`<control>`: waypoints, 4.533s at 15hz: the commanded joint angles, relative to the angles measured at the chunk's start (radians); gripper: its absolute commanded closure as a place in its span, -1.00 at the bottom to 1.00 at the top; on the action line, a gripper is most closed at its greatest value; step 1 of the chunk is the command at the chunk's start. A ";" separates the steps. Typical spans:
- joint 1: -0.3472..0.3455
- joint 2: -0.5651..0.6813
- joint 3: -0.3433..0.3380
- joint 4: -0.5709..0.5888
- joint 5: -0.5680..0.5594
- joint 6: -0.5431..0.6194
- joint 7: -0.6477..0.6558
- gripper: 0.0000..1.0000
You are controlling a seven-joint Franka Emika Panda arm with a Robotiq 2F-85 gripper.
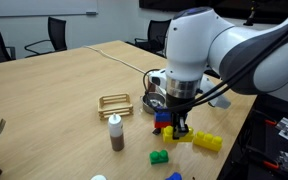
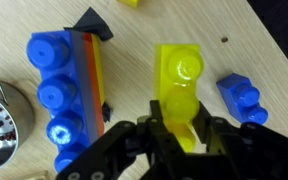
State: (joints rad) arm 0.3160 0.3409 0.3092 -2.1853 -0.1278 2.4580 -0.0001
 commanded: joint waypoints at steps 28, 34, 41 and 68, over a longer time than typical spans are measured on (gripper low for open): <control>-0.029 -0.313 -0.021 -0.419 0.093 0.206 0.060 0.80; -0.053 -0.329 -0.050 -0.495 0.117 0.272 0.041 0.80; -0.044 -0.307 -0.048 -0.468 0.091 0.232 0.066 0.80; -0.050 -0.185 -0.074 -0.431 0.096 0.280 0.123 0.80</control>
State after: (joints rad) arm 0.2712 0.1554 0.2353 -2.6136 -0.0428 2.7103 0.1192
